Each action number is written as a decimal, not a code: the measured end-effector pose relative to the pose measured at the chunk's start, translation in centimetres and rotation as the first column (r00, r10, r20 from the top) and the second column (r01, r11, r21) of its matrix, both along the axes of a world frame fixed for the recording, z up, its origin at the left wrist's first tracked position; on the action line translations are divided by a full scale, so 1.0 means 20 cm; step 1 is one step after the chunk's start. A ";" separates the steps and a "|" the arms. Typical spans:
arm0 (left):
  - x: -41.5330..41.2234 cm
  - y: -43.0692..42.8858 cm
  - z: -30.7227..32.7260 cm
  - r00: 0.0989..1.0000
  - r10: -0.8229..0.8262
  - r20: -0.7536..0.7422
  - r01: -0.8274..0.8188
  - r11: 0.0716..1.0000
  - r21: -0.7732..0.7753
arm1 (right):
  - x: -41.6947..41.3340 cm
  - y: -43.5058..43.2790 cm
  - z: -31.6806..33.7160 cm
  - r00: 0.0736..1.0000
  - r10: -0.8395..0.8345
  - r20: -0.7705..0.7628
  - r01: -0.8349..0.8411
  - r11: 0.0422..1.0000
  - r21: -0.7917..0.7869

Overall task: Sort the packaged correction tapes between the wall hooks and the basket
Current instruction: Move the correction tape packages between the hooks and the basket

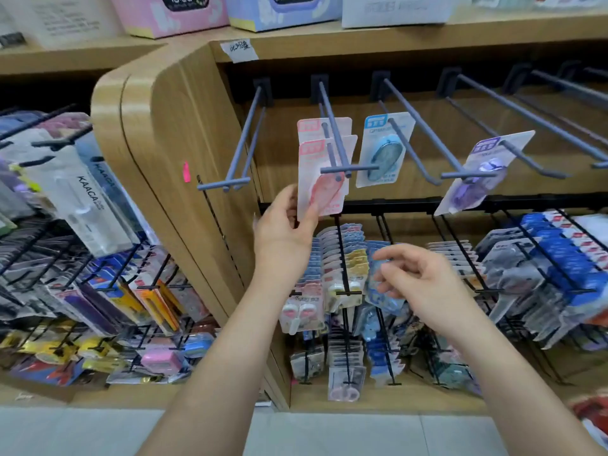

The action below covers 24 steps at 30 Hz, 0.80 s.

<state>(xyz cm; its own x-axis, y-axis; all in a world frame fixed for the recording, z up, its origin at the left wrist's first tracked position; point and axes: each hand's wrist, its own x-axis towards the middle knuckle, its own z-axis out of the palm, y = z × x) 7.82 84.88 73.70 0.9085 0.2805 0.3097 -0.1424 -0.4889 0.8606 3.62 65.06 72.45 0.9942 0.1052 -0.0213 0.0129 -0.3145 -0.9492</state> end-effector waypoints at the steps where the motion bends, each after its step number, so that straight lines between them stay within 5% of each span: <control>1: -0.03 0.02 -0.02 1.000 0.016 0.008 -0.016 1.000 0.018 | -0.01 -0.02 -0.02 1.000 -0.010 -0.005 0.009 0.999 -0.031; 8: -0.38 0.05 -0.20 0.976 -0.215 0.019 0.213 0.975 0.061 | -0.21 -0.20 -0.17 0.997 -0.077 0.010 0.076 0.924 -0.376; 13: -0.45 -0.05 -0.40 0.907 -0.409 -0.099 0.420 0.862 0.283 | -0.49 -0.45 -0.36 0.996 -0.079 -0.041 0.037 0.784 -0.620; 18: -0.49 -0.32 -0.58 0.772 -0.596 -0.222 0.627 0.657 0.419 | -0.84 -0.75 -0.54 0.945 -0.304 -0.119 0.150 0.729 -0.668; 24: -0.56 -0.85 -0.75 0.622 -0.708 -0.336 0.772 0.481 0.416 | -1.31 -1.17 -0.78 0.779 -0.587 -0.219 0.340 0.690 -0.639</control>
<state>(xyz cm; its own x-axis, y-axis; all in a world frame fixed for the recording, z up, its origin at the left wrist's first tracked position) -3.47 67.91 58.65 0.7402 -0.6684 0.0730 -0.5801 -0.5800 0.5720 -22.51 41.67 56.94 0.7994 -0.5201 -0.3008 -0.5964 -0.6263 -0.5021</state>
